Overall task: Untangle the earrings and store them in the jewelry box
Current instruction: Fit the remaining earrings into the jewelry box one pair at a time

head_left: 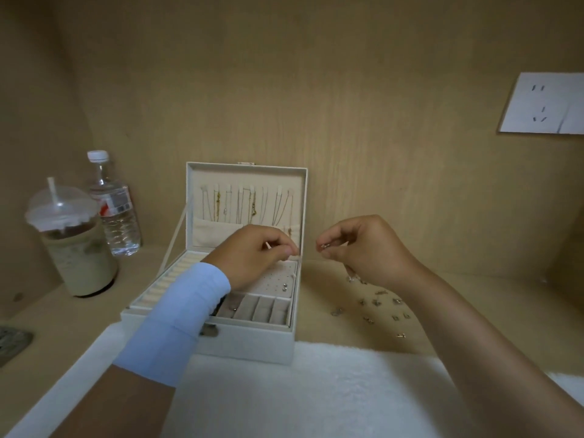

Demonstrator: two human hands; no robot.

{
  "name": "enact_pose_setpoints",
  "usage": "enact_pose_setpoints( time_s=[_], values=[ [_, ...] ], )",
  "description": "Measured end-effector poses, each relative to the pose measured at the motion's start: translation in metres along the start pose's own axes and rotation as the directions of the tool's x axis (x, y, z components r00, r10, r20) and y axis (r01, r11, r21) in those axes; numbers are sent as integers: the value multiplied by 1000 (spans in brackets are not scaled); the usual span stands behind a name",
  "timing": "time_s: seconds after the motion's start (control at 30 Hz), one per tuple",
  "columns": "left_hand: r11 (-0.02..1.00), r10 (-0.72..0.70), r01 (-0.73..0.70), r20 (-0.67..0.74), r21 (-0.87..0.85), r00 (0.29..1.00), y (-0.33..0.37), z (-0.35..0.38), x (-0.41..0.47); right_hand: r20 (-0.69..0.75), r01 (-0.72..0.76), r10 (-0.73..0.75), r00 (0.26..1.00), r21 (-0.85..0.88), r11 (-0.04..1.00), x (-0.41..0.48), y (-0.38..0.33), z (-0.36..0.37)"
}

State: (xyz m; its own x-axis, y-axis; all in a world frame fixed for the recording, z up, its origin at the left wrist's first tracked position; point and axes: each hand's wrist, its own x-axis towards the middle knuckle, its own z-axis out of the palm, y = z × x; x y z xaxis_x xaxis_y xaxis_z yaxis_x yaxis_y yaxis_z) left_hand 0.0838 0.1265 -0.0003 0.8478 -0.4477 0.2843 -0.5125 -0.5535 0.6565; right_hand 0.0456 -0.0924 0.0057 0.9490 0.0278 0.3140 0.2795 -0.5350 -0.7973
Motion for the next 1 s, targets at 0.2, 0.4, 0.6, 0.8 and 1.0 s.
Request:
enact_pose_setpoints(
  time_s=[0.2,0.4,0.6,0.8,1.0],
  values=[
    [998,-46,46,9,-44,999,-22,-29,14,32,88,-86,996,-39,995,30,-22,36],
    [987,-75,66,-52,-147,996,-42,-46,24,-27,154,-160,987,-154,976,62,-25,72],
    [975,-129,102,-125,-198,984,-58,-52,27,-112,209,-233,966,-192,959,75,-25,94],
    [968,-172,155,-71,-200,983,-65,-52,25,-88,212,-218,972,-66,975,75,-18,102],
    [964,-162,137,-98,-226,982,-62,-54,19,-64,203,-197,978,116,972,74,-14,102]
  ],
)
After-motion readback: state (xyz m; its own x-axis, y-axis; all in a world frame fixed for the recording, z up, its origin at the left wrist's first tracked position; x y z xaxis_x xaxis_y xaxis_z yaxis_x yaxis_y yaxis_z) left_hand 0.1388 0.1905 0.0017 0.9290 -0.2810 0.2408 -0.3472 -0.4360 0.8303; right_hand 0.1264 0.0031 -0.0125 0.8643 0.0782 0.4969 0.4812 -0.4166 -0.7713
